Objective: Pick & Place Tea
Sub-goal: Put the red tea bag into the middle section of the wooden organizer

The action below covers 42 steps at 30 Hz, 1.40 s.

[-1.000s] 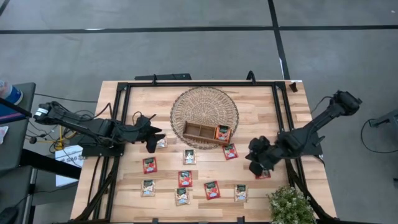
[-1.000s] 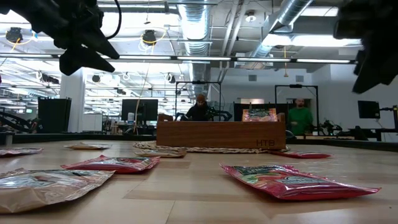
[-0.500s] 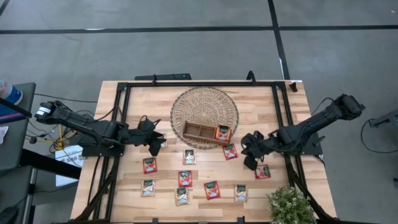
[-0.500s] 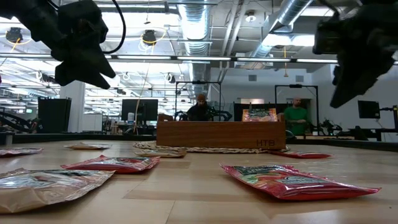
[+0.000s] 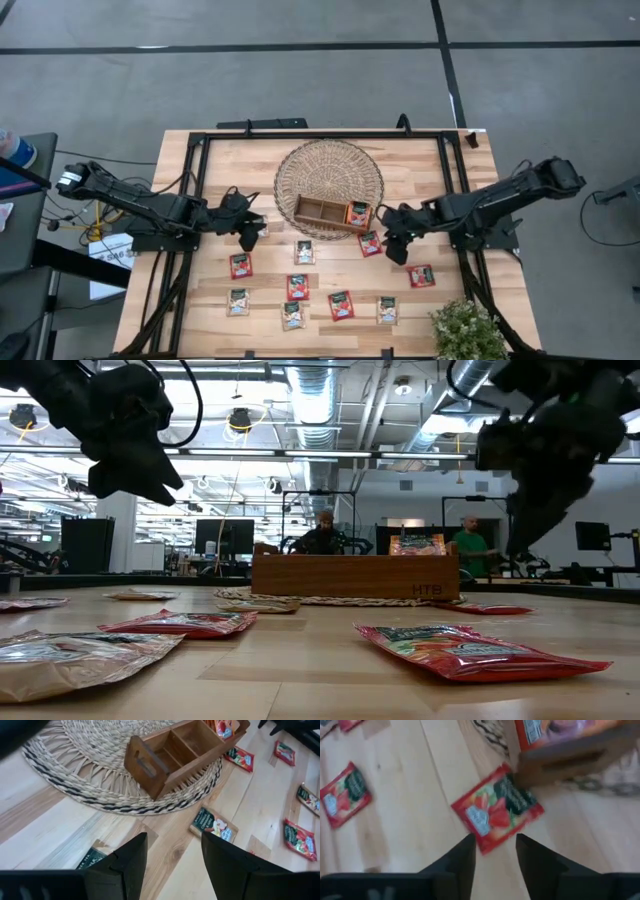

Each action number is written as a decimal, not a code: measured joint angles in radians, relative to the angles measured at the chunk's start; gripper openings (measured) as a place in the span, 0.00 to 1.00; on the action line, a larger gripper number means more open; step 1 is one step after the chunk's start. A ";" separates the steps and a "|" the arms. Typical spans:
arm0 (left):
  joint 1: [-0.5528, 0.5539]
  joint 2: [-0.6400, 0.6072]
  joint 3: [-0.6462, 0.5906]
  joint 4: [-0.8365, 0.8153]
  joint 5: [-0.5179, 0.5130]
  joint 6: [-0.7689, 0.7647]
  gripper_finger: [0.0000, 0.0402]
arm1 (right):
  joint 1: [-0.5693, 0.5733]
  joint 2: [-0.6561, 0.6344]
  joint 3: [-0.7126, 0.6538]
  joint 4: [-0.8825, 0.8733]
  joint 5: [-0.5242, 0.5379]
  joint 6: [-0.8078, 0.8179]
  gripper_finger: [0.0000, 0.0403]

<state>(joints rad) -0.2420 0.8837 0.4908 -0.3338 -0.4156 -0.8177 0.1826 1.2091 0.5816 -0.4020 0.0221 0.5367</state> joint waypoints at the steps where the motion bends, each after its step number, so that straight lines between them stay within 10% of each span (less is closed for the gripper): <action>1: 0.000 0.000 0.000 -0.007 0.000 0.000 0.45 | -0.010 0.024 0.002 0.017 -0.001 -0.017 0.35; 22: 0.000 0.000 -0.001 -0.052 0.003 -0.001 0.45 | -0.171 0.269 0.006 0.154 -0.075 -0.100 0.51; 42: 0.000 0.000 -0.001 -0.058 0.004 -0.003 0.45 | -0.015 0.308 0.007 0.091 0.081 -0.085 0.28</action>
<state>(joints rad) -0.2420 0.8837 0.4900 -0.3916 -0.4118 -0.8204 0.1678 1.5170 0.5888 -0.3114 0.1036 0.4513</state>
